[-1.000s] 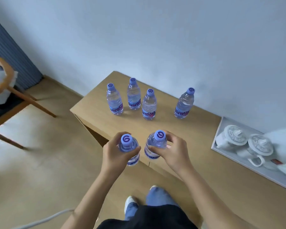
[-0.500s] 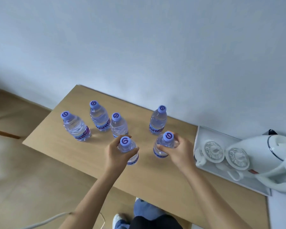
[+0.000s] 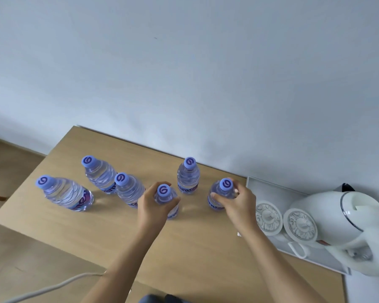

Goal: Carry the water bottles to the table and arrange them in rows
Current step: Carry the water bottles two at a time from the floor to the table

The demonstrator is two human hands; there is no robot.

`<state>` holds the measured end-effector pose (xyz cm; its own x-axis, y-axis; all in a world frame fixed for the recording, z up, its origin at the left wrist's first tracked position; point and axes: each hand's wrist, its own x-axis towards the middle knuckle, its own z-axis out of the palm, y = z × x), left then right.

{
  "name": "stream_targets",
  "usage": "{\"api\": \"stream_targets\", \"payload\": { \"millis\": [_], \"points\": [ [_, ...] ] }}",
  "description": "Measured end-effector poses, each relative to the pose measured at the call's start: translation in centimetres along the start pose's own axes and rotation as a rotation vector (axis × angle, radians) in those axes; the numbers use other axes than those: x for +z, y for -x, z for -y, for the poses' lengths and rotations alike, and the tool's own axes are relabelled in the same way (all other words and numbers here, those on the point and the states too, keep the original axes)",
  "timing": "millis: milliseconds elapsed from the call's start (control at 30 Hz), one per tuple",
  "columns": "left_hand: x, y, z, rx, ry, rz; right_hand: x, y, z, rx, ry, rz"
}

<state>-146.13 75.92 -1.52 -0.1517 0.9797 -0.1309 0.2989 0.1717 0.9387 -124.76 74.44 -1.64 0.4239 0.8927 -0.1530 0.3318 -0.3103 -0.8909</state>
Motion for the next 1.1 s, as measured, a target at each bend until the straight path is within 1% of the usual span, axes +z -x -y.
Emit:
{"api": "stream_targets", "payload": {
  "millis": [167, 367, 533, 667, 833, 900, 967, 1100],
  "points": [
    [0.1, 0.1, 0.7, 0.012, -0.02, -0.014, -0.1, -0.4, -0.5, 0.006, -0.005, -0.04],
    [-0.1, 0.5, 1.5, -0.014, -0.052, 0.023, 0.0, -0.5, -1.1, 0.035, 0.004, 0.014],
    [-0.6, 0.3, 1.2, -0.041, -0.07, 0.049, -0.2, -0.3, -0.3, 0.044, 0.035, 0.028],
    [-1.4, 0.6, 1.5, -0.016, -0.059, 0.028, -0.4, 0.8, 0.4, 0.019, 0.03, -0.017],
    [-2.9, 2.2, 2.2, 0.03, -0.129, 0.014, -0.5, 4.0, 0.9, -0.012, 0.031, -0.087],
    [-3.8, 3.4, 2.4, 0.048, -0.129, 0.035, -0.5, 5.9, 1.0, -0.008, 0.02, -0.096],
    [-4.8, 4.8, 2.4, 0.075, -0.122, 0.077, -0.4, 8.2, 1.2, 0.038, 0.005, -0.089],
    [-6.6, 8.6, 2.9, 0.113, -0.135, 0.231, -0.1, 14.4, 0.5, 0.116, -0.034, -0.148]
  ]
}}
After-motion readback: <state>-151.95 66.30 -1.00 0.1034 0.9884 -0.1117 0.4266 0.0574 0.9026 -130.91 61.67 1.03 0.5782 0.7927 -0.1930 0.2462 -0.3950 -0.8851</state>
